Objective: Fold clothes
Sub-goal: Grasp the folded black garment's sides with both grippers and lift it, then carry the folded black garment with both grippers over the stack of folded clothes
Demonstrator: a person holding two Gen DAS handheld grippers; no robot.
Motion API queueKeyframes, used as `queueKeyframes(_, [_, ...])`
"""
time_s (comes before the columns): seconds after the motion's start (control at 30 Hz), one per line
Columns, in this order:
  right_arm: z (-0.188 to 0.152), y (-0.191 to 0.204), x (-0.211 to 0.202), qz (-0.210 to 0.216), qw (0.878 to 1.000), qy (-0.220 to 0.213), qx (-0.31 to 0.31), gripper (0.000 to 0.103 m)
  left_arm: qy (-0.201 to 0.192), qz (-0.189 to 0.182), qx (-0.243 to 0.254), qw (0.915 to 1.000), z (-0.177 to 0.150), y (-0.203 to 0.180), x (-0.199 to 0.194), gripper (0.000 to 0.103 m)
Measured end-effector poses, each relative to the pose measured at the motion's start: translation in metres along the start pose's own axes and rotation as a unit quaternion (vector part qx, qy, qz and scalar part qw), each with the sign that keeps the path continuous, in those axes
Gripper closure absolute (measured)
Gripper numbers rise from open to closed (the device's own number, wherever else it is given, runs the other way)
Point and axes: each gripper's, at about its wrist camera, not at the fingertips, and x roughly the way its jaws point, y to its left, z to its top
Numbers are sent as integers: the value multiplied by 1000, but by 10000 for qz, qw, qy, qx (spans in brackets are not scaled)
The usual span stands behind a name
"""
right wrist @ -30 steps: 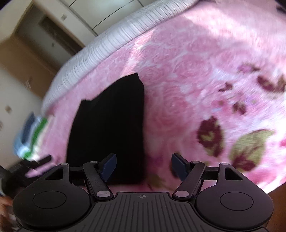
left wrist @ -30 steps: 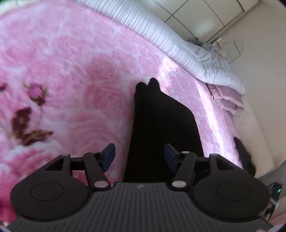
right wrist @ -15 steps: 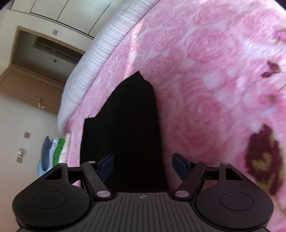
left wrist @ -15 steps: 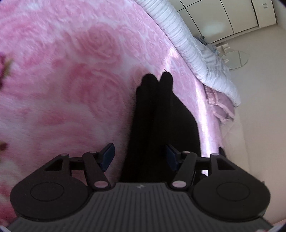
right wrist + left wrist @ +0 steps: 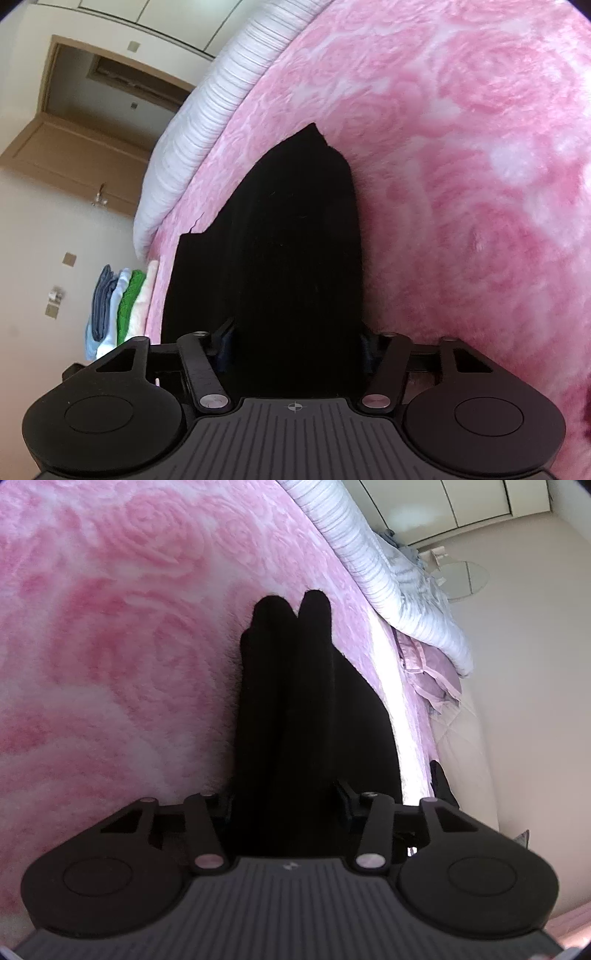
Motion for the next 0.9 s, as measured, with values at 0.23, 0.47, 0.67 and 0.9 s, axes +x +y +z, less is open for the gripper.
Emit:
queueKeyframes(0.23, [2, 0, -2, 8, 9996, 125, 240, 57, 235, -154, -178, 9994, 7, 0, 3, 71])
queueKeyframes(0.47, [10, 53, -4, -212, 9958, 393, 799, 61, 295, -120, -465, 9984, 37, -20, -49, 73])
queueKeyframes(0.67, [12, 147, 16, 88, 9951, 649, 737, 61, -57, 56, -615, 9981, 73, -30, -160, 73])
queueKeyframes(0.9, [-3, 290, 83, 576, 9917, 1066, 426, 61, -705, 259, -601, 9954, 123, -20, -326, 73])
